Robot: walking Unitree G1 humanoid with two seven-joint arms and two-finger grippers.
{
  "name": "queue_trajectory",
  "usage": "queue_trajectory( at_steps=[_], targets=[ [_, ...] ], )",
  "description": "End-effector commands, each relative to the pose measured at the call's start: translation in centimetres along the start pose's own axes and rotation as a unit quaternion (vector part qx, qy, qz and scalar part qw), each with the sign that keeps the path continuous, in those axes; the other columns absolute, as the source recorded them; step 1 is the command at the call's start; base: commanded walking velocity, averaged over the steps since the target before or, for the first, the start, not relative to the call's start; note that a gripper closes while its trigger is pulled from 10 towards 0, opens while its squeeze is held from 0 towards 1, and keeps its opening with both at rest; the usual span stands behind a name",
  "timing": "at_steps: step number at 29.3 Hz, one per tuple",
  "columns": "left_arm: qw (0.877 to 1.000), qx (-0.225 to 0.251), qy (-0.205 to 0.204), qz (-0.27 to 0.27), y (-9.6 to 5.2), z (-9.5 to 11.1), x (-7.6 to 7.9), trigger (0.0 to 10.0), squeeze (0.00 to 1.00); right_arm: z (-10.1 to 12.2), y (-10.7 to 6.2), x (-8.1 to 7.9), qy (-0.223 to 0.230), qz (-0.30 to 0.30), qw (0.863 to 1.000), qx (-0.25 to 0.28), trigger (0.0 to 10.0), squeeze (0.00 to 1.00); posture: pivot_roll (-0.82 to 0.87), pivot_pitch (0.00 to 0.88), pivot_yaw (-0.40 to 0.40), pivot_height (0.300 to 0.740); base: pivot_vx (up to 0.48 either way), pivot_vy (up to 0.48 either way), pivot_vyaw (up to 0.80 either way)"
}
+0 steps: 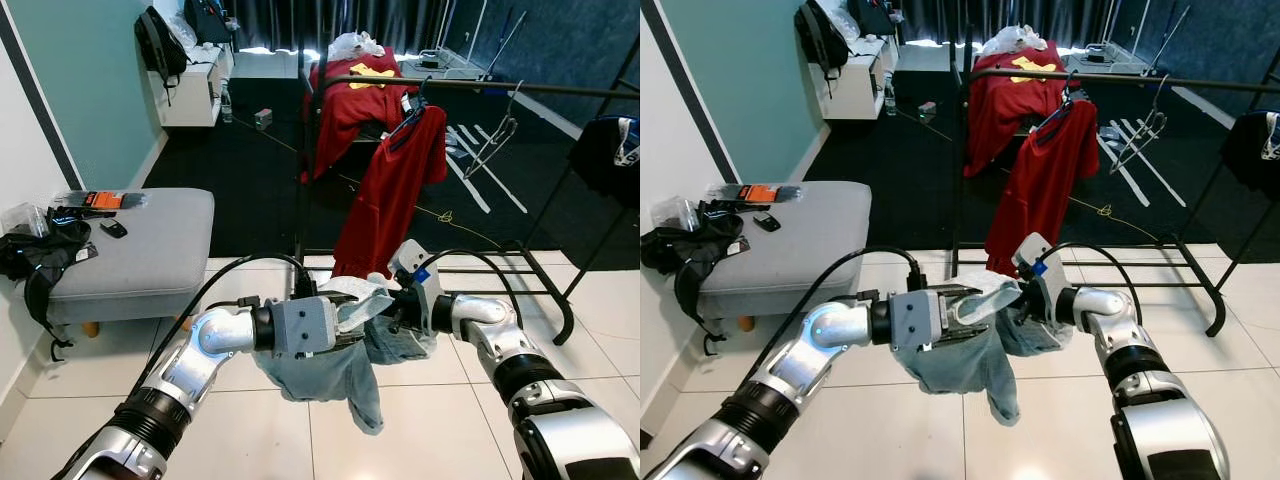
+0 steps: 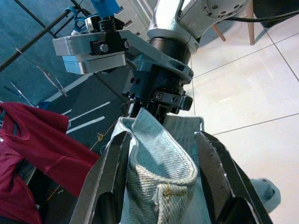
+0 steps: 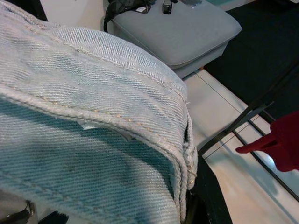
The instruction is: Hang hanger
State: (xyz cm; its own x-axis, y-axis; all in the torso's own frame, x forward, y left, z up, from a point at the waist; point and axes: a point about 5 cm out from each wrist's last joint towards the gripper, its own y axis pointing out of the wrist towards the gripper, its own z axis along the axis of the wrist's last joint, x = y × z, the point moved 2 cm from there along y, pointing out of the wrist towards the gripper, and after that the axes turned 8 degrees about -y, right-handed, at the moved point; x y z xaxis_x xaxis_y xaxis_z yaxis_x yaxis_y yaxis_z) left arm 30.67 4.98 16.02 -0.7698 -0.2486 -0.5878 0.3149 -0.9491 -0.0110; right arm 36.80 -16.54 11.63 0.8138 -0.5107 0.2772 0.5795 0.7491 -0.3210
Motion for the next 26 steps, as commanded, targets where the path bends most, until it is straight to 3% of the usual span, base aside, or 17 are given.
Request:
queue_trajectory(
  at_steps=[1, 5, 6, 26],
  targets=[
    [1.0, 0.0, 0.002, 0.002, 0.08, -0.02, -0.15, 10.0, 0.0, 1.06, 0.04, 0.61, -0.003, -0.009, 1.0, 0.02, 0.0, 0.0, -0.03, 0.041, -0.045, 0.74, 0.0, 0.0, 0.0],
    [1.0, 0.001, -0.001, 0.004, 0.09, -0.01, -0.23, 10.0, 0.0, 1.06, 0.04, 0.6, -0.003, -0.008, 1.0, 0.02, 0.0, 0.0, -0.03, 0.041, -0.045, 0.74, 0.0, 0.0, 0.0],
    [1.0, 0.004, -0.006, 0.006, 0.02, 0.02, -0.36, 0.3, 0.0, 1.06, 0.04, 0.59, -0.003, -0.008, 1.0, 0.02, 0.0, 0.0, -0.03, 0.042, -0.045, 0.74, 0.0, 0.0, 0.0],
    [1.0, 0.007, -0.019, -0.003, -0.83, 0.24, -0.97, 0.0, 0.0, 0.74, 0.27, 0.21, -0.004, -0.007, 1.0, 0.016, 0.0, 0.0, -0.02, 0.034, -0.041, 0.74, 0.0, 0.0, 0.0]
  ],
)
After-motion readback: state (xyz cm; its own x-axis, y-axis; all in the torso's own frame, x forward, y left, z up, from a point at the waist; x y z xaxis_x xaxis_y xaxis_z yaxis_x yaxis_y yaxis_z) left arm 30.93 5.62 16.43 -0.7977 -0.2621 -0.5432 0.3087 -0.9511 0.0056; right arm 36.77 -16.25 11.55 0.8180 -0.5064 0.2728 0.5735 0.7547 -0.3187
